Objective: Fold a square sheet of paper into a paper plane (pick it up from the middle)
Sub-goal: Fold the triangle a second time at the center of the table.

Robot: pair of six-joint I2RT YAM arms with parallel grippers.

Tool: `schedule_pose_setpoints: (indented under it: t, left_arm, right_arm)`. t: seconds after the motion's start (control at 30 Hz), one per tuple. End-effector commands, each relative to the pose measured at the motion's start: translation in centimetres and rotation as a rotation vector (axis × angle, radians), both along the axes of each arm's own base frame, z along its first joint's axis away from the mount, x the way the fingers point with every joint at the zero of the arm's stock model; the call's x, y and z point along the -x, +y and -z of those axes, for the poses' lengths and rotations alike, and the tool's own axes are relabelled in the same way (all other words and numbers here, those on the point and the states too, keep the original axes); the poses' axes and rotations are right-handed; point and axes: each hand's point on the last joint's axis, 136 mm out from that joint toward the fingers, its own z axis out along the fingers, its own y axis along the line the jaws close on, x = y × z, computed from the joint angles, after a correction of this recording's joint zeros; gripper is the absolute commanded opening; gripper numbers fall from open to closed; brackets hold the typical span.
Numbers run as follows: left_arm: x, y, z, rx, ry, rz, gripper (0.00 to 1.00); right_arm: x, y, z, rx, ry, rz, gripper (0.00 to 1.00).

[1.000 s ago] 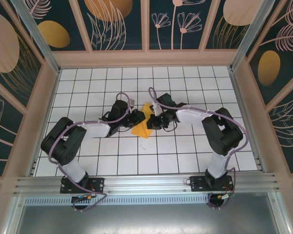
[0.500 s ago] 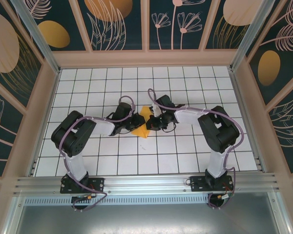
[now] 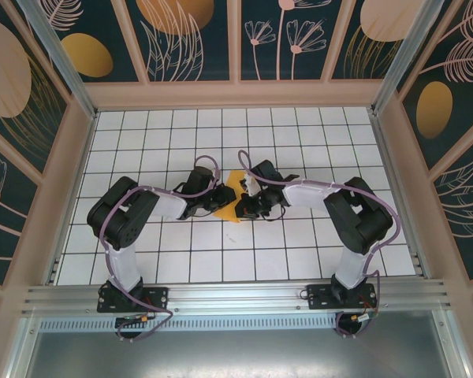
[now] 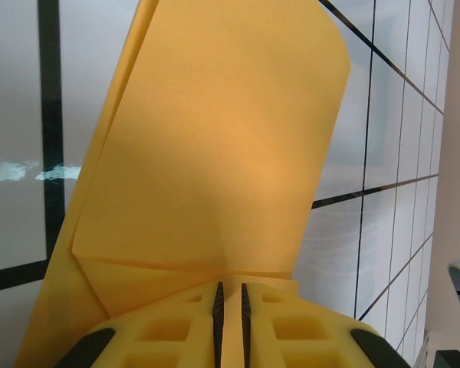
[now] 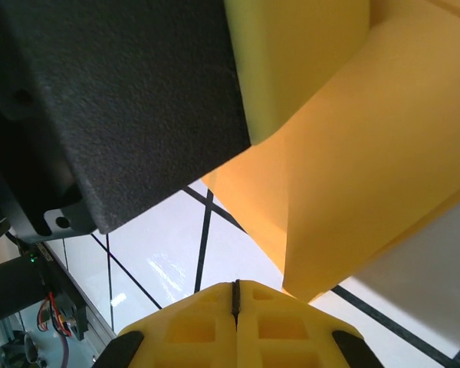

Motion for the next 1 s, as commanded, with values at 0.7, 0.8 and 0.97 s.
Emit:
schedule_pose_setpoints:
  t: [0.7,0.8,0.97]
  left_arm:
    - [0.1,-0.4,0.1,-0.013,-0.009,0.038,0.21]
    - [0.1,-0.7,-0.4,0.003,-0.016,0.046,0.22]
    - [-0.2,-1.3,-1.8,0.033,-0.041,0.067,0.24]
  right_arm:
    - [-0.4,-0.9,0.9,0.004,0.009,0.041,0.03]
    - [-1.1,-0.1,-1.8,-0.047,-0.034,0.041,0.03]
    - [-1.7,-0.2,-1.6,-0.026,-0.041,0.063,0.05]
